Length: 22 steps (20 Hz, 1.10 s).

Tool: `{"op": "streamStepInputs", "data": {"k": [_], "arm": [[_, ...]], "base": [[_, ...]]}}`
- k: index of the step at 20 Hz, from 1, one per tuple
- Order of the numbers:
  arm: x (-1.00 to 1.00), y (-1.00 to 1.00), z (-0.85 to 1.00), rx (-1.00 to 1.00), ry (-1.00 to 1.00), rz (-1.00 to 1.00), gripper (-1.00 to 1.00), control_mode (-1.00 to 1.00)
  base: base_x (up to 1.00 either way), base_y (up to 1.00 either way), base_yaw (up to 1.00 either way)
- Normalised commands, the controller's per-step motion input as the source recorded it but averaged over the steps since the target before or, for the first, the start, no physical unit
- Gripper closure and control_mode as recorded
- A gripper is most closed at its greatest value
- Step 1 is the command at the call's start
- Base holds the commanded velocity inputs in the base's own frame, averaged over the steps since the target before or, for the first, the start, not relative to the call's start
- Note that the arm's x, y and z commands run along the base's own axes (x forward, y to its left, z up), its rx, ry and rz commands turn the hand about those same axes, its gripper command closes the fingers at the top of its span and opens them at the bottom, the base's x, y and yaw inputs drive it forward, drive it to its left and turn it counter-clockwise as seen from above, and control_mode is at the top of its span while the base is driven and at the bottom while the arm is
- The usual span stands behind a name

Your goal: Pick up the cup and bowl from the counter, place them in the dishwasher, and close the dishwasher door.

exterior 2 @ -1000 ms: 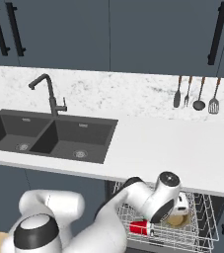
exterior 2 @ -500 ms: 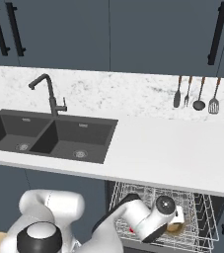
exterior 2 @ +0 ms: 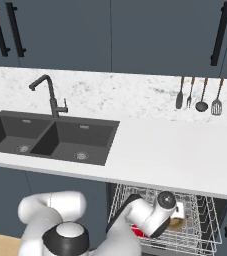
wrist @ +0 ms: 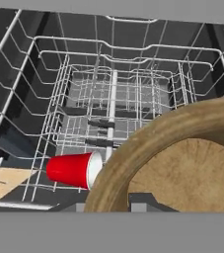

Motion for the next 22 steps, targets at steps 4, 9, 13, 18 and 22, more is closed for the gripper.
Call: {"op": "streamStepInputs", "data": {"k": [4,9,13,18,22], "arm": [[0.53,0.04,-0.42,0.00,0.05,-0.02,1.00,-1.00],[0.31,0.05,-0.51,0.05,0.00,-0.02,1.00,-1.00],[0.19,0.00,-0.46,0.08,0.00,-0.03,1.00,-1.00],[0.21,0.00,-0.41,0.02,0.01,-0.02,1.00,-1.00],[0.30,0.00,-0.31,0.00,0.04,0.00,1.00,-1.00]], "base": [[0.00,0.00,0.00],[0.00,0.00,0.00],[0.00,0.00,0.00],[0.00,0.00,0.00],[0.00,0.00,0.00]]}}
